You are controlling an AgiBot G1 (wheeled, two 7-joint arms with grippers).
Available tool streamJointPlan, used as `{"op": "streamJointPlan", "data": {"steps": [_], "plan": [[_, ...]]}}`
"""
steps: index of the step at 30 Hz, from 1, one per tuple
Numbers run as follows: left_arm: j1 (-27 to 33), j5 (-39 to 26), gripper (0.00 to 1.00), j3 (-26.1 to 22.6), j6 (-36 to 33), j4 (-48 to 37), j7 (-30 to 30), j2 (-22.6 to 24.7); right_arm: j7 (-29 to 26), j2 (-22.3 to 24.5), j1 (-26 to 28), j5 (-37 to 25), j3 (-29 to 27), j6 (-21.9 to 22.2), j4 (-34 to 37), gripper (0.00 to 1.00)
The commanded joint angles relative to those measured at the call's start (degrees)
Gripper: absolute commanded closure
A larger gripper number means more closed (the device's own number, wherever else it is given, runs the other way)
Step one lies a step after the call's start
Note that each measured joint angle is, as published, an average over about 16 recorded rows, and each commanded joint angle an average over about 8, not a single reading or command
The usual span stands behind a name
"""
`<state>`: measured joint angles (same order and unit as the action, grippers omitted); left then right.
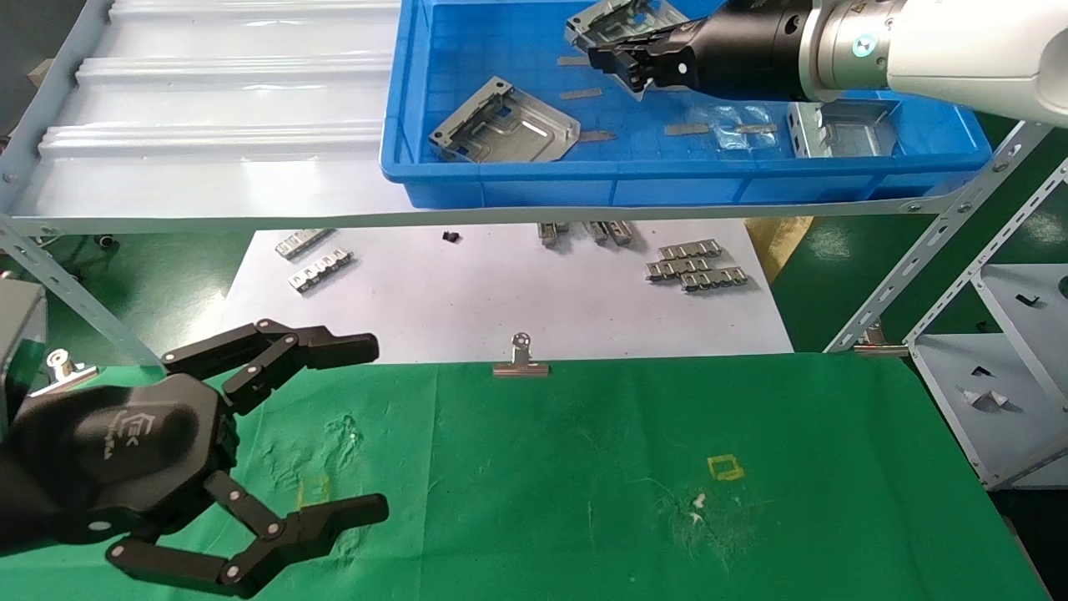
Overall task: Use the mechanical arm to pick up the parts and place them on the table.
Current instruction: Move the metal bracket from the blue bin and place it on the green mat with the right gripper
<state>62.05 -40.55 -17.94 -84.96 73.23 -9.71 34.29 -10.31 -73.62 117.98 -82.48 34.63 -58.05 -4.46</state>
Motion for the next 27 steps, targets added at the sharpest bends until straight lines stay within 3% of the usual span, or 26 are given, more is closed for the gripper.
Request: {"op": "streamJointPlan", "data": {"steps": [1,14,20,24,27], "plan": [[0.0,0.0,0.0,0.0,0.0,0.0,0.0,0.0,0.9,0.55,0.56,0.59,-0.37,-2.08,-0.25,1.0],[0.01,0.02,0.0,-0.03,0.01,0.0,0.02,-0.01,11.94,6.12,3.11,0.96,-0.09,-21.17,-3.88,1.0],[0.01,0.03,0.0,-0.04,0.02,0.0,0.02,-0.02,13.58,8.46,6.13,-0.62,1.8,-30.71,-6.96,1.0],[0.01,0.04,0.0,-0.05,0.02,0.0,0.03,-0.02,14.14,10.48,6.45,-0.58,5.11,-34.01,-11.77,1.0],[0.01,0.04,0.0,-0.06,0.02,0.0,0.03,-0.02,13.79,14.07,4.89,2.91,9.16,-34.61,-19.25,1.0]]}}
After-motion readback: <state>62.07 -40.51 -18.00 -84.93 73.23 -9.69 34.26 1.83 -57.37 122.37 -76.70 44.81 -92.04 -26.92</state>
